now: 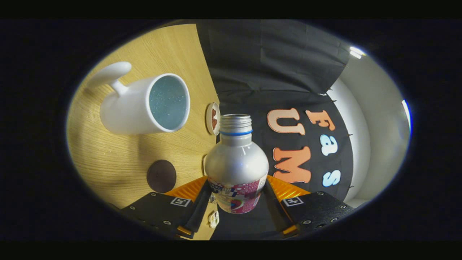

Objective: Take the bottle from table, then pour the juice into the cup, finally place the bottle on the coaster

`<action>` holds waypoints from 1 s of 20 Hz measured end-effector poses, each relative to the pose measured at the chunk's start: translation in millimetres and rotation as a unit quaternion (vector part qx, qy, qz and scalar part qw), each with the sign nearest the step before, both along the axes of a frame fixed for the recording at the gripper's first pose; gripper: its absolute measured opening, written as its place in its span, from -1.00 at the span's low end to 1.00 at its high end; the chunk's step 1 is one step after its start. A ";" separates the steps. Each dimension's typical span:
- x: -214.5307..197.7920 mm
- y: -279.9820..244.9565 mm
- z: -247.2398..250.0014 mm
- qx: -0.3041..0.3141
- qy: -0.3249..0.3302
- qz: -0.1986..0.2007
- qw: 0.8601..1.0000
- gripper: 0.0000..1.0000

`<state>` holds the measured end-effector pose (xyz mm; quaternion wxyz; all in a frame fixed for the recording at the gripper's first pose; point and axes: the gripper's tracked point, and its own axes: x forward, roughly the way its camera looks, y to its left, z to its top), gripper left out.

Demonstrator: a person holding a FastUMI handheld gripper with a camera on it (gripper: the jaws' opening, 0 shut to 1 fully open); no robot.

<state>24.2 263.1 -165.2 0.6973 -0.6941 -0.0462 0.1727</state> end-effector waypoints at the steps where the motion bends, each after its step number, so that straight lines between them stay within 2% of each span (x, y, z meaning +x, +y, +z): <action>1: 0.1 2.6 0.9 -0.007 -0.007 0.005 1.000 0.54; 20: 8.6 4.9 5.0 -0.077 -0.052 0.036 0.995 0.54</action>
